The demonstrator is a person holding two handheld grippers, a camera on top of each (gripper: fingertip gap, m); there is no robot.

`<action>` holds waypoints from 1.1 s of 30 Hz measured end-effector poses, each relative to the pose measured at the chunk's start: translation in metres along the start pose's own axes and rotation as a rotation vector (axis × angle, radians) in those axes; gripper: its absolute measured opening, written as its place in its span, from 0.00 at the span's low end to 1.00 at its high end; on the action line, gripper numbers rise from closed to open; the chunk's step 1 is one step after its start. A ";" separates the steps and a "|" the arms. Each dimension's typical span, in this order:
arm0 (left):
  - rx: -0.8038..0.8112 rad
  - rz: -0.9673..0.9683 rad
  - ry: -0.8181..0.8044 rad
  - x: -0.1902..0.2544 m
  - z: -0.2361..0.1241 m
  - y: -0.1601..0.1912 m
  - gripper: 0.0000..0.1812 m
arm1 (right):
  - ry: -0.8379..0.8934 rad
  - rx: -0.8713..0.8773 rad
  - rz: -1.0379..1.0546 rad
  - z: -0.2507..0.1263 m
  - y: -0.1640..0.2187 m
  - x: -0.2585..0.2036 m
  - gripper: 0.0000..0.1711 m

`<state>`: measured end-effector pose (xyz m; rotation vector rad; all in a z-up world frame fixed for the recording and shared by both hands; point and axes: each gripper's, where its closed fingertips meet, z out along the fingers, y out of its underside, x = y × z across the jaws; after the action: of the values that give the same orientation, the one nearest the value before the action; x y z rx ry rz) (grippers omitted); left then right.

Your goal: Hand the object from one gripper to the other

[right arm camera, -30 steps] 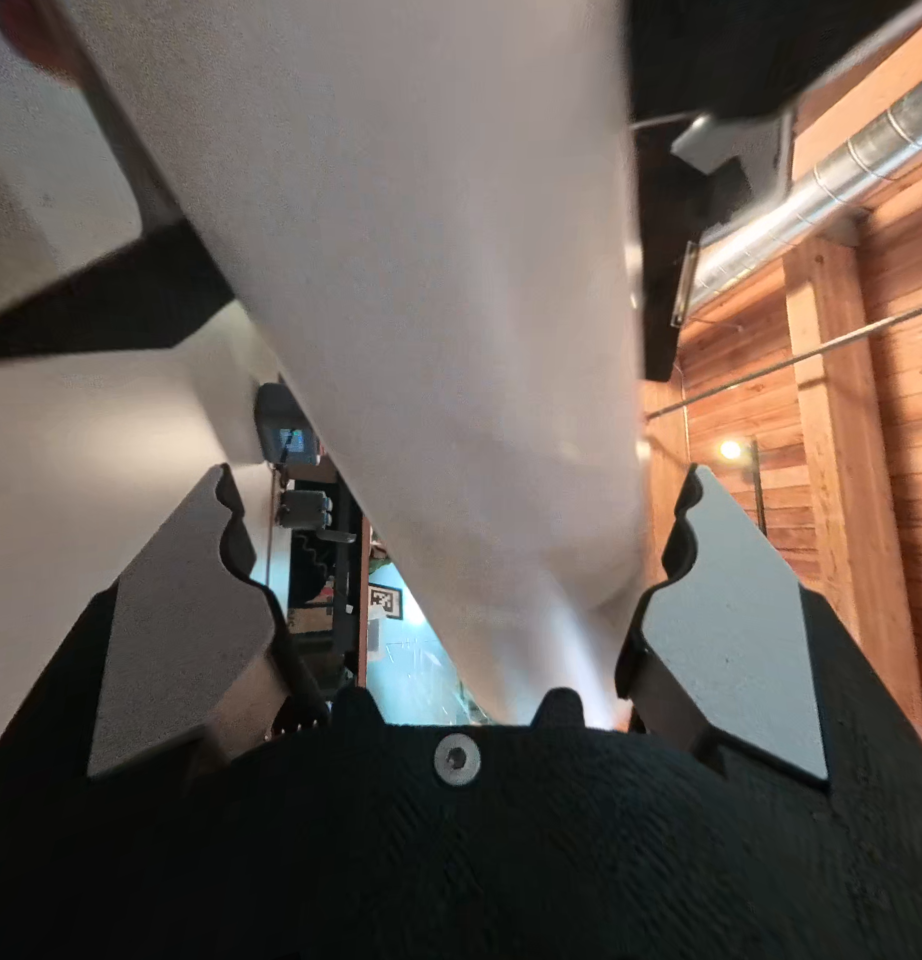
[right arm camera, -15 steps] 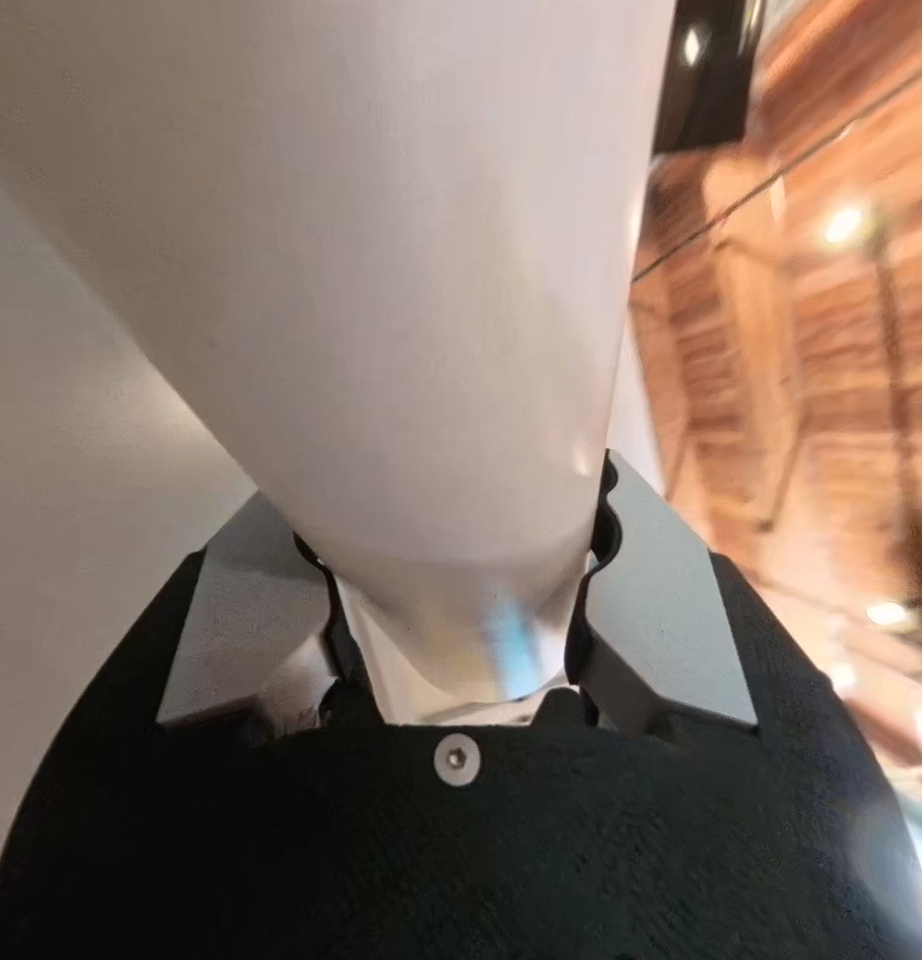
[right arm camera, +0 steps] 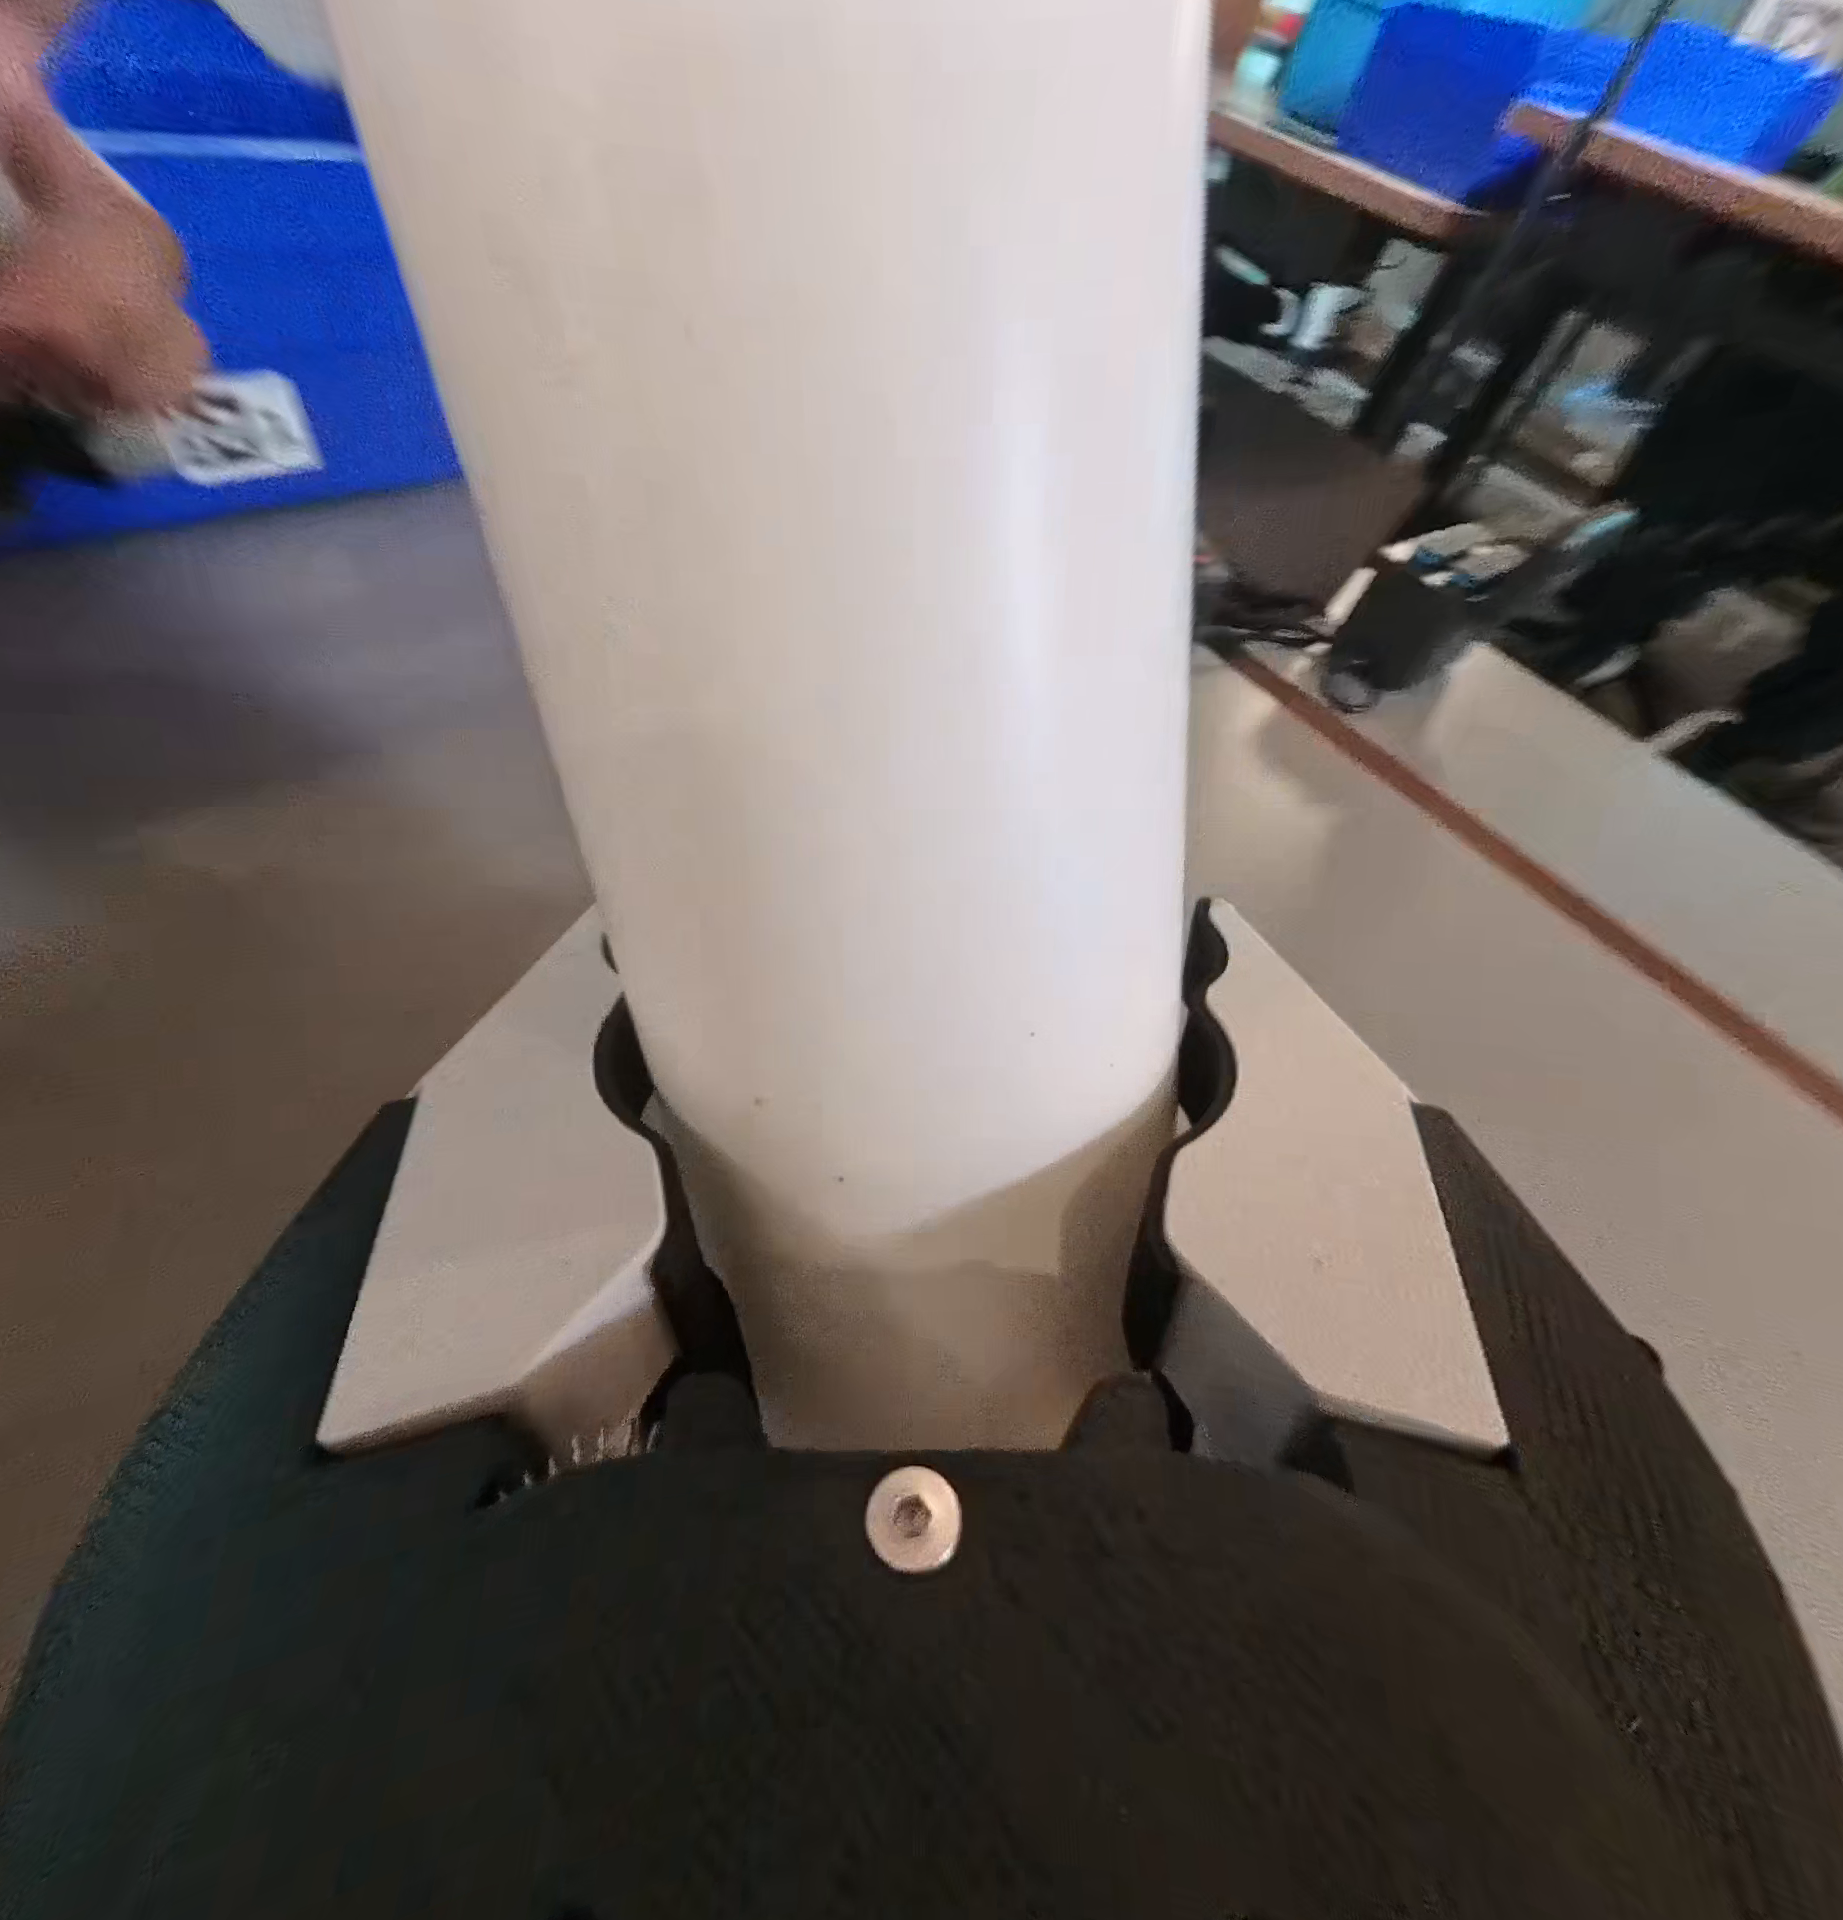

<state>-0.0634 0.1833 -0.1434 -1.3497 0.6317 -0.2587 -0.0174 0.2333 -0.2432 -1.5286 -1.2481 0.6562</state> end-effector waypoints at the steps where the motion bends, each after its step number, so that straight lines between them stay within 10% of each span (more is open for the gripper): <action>1: -0.026 -0.027 0.031 0.007 0.005 0.005 0.79 | -0.046 0.009 0.018 -0.001 -0.002 -0.007 0.60; 10: -0.074 -0.325 0.241 0.056 0.026 0.018 0.82 | -0.441 0.103 0.054 -0.014 -0.023 -0.073 0.60; 18: 0.019 -0.324 0.423 0.094 0.018 -0.005 0.54 | -0.633 0.115 0.026 -0.018 -0.019 -0.112 0.60; 26: 0.305 -0.540 0.018 0.017 0.001 -0.027 0.53 | -0.167 0.189 -0.224 0.003 -0.038 -0.069 0.83; 33: 0.415 -0.758 -0.008 0.007 -0.006 -0.023 0.54 | 0.413 0.140 -0.655 0.008 -0.058 -0.053 0.64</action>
<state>-0.0567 0.1694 -0.1241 -1.1303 0.0197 -0.9408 -0.0630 0.1839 -0.2014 -0.9803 -1.2463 -0.0054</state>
